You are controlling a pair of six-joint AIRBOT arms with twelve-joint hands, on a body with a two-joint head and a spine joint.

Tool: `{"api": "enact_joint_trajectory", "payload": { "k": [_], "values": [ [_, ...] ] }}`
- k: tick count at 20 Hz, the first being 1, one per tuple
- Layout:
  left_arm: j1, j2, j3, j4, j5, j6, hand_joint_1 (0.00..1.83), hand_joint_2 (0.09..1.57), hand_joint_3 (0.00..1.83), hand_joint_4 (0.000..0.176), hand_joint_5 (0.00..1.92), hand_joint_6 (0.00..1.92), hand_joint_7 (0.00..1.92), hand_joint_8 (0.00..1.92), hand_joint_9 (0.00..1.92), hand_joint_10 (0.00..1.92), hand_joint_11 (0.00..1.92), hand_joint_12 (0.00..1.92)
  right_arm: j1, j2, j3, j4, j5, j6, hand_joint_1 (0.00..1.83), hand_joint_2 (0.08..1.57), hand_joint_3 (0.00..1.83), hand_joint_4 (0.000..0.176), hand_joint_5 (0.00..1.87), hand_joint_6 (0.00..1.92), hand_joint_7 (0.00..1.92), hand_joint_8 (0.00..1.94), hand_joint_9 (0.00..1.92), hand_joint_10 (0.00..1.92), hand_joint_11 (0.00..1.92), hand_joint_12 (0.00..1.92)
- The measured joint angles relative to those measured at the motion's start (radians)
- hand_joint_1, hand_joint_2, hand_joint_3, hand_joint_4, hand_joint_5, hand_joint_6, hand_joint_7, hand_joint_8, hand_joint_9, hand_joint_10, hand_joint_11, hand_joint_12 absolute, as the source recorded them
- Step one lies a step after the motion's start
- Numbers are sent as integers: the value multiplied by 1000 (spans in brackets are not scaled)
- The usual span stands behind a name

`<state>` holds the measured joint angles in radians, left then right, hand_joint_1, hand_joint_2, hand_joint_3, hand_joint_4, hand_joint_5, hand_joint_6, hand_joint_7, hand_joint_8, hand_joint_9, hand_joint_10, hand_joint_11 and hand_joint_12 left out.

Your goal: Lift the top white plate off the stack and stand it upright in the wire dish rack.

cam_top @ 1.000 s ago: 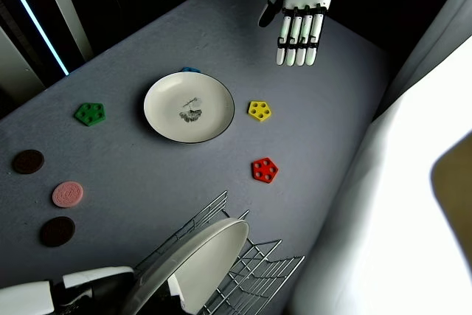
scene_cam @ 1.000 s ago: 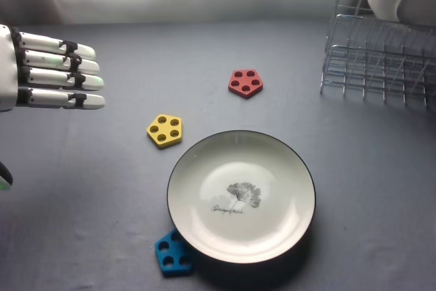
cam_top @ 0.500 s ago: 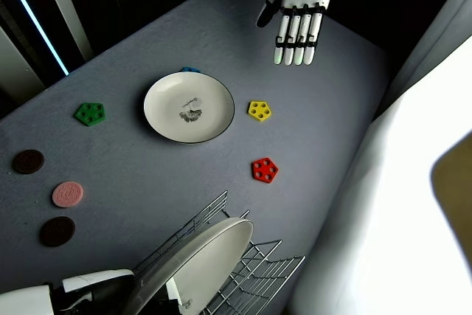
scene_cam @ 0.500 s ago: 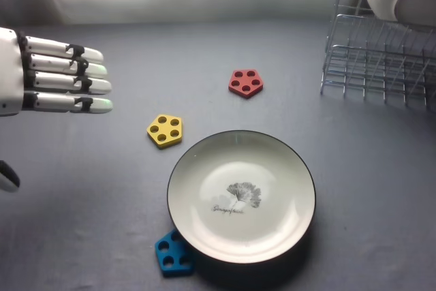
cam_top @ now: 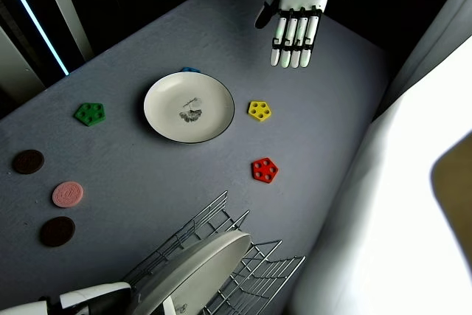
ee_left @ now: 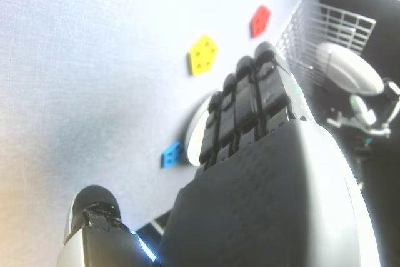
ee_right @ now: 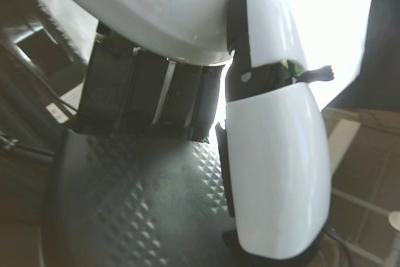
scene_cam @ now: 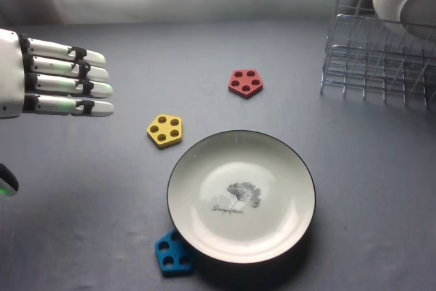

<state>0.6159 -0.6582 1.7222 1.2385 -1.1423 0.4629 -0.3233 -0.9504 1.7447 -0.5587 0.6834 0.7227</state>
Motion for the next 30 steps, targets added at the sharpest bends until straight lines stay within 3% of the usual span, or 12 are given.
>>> {"api": "enact_joint_trajectory", "payload": {
  "k": [4, 5, 9, 10, 13, 14, 15, 17, 18, 19, 21, 30],
  "values": [
    [0, 0, 0, -1, -19, 0, 141, 876, 0, 0, 48, 5, 64, 3, 76, 3, 97, 12, -43, -14, 18, 35, -3, 41, 1390, 1058, 0, 0, 982, 1004, 1112, 610, 1125, 846, 1341, 20],
    [2, 0, 0, -21, -21, 11, 139, 877, 0, 0, 30, 0, 50, 0, 70, 0, 99, 12, -45, -16, 19, 35, -5, 41, 1473, 1052, 7, 0, 950, 997, 1107, 542, 1112, 756, 1064, 1056],
    [2, 0, 0, -73, -27, 23, 125, 883, 2, 0, 59, 9, 73, 8, 96, 9, 115, 19, -63, -16, 19, 51, 6, 42, 1389, 1071, 1, 0, 916, 1087, 1109, 615, 1104, 900, 1195, 474],
    [2, 0, 0, -70, -25, 23, 119, 884, 2, 0, 70, 10, 90, 10, 103, 8, 111, 17, -71, -16, 21, 51, 9, 41, 1490, 1047, 2, 0, 945, 982, 1159, 411, 1128, 707, 1028, 1291],
    [2, 0, 0, -75, -20, 23, 136, 880, 0, 0, 62, 3, 86, 5, 101, 4, 116, 19, -81, -16, 26, 63, 14, 47, 1493, 1051, 0, 0, 956, 988, 1154, 418, 1092, 747, 1003, 1339],
    [2, 0, 0, -75, -16, 23, 140, 880, 0, 0, 69, 6, 89, 6, 104, 5, 116, 19, -93, -16, 29, 69, 19, 48, 1494, 1049, 0, 0, 970, 978, 1176, 371, 1096, 732, 1004, 1337],
    [2, 0, 0, -76, -16, 23, 140, 881, 0, 0, 31, 0, 33, 0, 52, 0, 90, 7, -103, -18, 34, 75, 21, 47, 1395, 1051, 0, 0, 1007, 1000, 1151, 517, 1120, 824, 1155, 565],
    [2, 1, -1, -69, -19, 23, 135, 877, 0, 0, 31, 2, 34, 3, 48, 1, 91, 7, -113, -18, 40, 76, 24, 41, 1392, 1050, 1, 0, 1003, 998, 1142, 537, 1132, 822, 1225, 403],
    [2, 1, -3, -68, -21, 23, 139, 874, 0, 0, 33, 3, 41, 7, 51, 2, 91, 8, -119, -18, 43, 78, 27, 42, 1478, 1034, 0, 0, 999, 923, 1180, 413, 1173, 643, 1093, 1066],
    [2, 2, -5, -68, -27, 23, 120, 874, 0, 0, 26, 1, 48, 7, 55, 3, 78, 2, -131, -24, 51, 90, 35, 43, 1400, 1039, 2, 0, 999, 956, 1179, 493, 1178, 767, 1198, 516],
    [2, 2, -10, -67, -34, 23, 127, 874, 0, 0, 34, 4, 54, 7, 63, 5, 90, 7, -143, -30, 57, 92, 43, 41, 1399, 1032, 0, 0, 1021, 914, 1216, 474, 1168, 761, 1280, 304],
    [2, 2, -9, -74, -50, 23, 98, 870, 0, 0, 49, 4, 67, 6, 79, 3, 101, 12, -174, -48, 76, 105, 67, 44, 1382, 1061, 1, 0, 961, 1005, 1075, 691, 1143, 873, 1184, 127]
  ]
}}
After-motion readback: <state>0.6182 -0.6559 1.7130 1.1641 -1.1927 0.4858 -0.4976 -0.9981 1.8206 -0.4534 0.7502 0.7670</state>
